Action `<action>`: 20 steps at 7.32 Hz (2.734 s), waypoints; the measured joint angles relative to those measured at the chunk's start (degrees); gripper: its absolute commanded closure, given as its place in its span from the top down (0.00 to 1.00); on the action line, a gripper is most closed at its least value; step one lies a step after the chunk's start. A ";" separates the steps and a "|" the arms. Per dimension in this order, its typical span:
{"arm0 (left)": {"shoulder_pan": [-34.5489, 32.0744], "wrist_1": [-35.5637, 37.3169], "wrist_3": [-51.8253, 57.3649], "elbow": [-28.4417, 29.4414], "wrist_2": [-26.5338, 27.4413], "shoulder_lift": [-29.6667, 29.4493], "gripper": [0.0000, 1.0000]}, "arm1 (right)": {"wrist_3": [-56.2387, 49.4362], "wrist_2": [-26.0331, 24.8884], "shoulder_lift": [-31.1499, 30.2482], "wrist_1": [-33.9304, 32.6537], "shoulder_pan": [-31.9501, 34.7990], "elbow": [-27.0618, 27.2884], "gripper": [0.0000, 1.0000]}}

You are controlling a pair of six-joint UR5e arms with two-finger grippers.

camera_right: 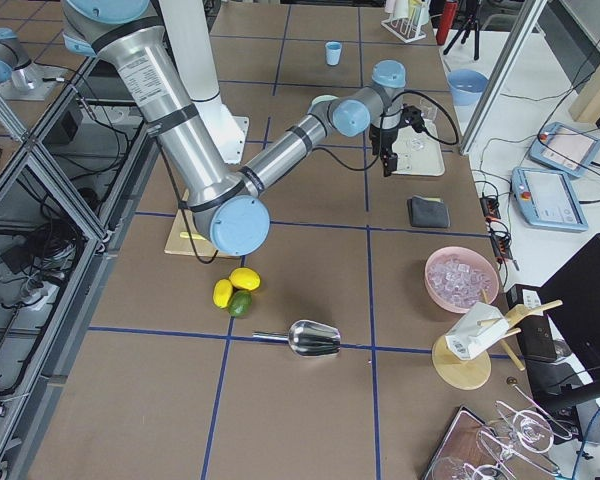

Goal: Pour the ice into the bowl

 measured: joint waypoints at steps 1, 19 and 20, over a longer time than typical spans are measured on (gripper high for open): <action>0.00 -4.65 -0.07 0.33 0.04 -0.83 1.00 | -10.26 2.60 -5.09 -0.02 5.64 0.04 1.00; 65.93 -72.21 -69.28 2.46 85.55 19.81 1.00 | -34.08 5.85 -24.65 0.82 25.14 -5.74 1.00; 68.62 -72.16 -72.53 4.14 89.59 19.91 1.00 | -33.64 5.85 -24.65 0.82 25.17 -5.76 1.00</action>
